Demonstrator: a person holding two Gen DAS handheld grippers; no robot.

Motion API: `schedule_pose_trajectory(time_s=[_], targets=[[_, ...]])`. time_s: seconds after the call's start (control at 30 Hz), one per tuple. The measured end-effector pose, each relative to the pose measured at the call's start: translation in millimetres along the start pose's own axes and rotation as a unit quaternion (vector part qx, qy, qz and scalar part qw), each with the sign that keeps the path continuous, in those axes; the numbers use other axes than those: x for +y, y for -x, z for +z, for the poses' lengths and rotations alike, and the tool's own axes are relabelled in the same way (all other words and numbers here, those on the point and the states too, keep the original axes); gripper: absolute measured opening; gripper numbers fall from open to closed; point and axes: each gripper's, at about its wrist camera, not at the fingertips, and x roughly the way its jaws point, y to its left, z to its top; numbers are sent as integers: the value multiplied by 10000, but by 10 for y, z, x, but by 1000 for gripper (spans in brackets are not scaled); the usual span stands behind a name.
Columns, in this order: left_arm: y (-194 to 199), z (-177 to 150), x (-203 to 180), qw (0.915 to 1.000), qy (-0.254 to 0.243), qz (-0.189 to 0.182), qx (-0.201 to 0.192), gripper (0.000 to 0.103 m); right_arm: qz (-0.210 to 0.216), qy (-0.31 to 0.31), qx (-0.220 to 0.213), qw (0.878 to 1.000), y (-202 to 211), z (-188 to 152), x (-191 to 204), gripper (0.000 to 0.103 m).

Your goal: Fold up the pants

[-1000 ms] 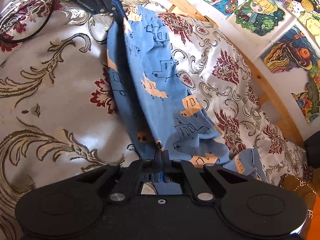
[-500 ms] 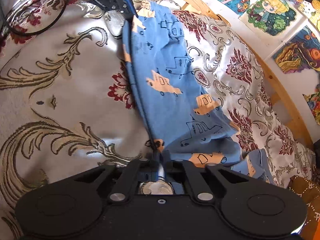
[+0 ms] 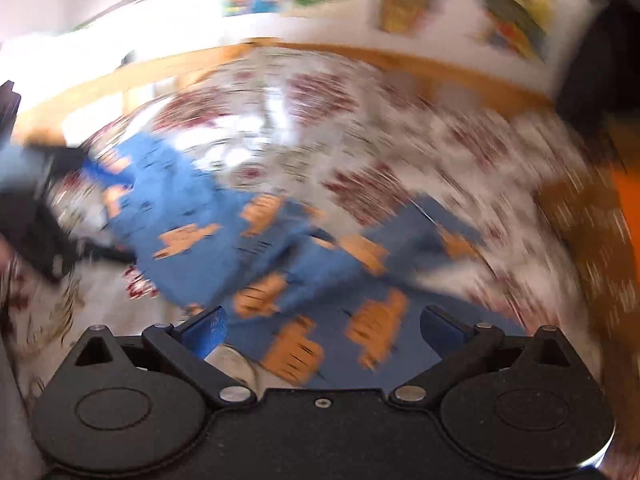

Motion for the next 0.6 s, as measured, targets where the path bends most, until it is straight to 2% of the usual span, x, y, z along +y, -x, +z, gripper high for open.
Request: schedule_pose_trajectory(time_s=[0.07,0.13,0.2,0.27,0.37,0.47,0.53,0.57,0.6], targets=[[-190,44,-183,9998,160,-77,57,103,157,-907,152,9956,-24,21,-333,102],[-358,48,-392,9999,88,94,53,103,281,-1402,286,9893,-105,67,-565,102],[-487,38,-655,9982,-345,498,32,101,291,-1415,241,9892,-188,128,-658,102],[-585,20,-917,9922,-896,868,-60,96,205,-1315,261,9908,-310,199,-706,102],[-710,-25,-1183,9849,-1366,1060,-124,91,231,-1391,187,9898,-481,239,-786,102],[-858,-25,-1244,9857,-1312,1057,15,77,411,-1465,164,9882,-658,257,-853,102],[-967,0,-1202,9889,-1061,1022,178,58,440,-1273,177,9907,-754,295,-861,102],[-1019,3,-1166,9905,-921,985,278,53,455,-1159,197,9920,-804,332,-862,102],[-1064,7,-1122,9917,-800,934,374,41,478,-1026,256,9932,-867,385,-857,102]])
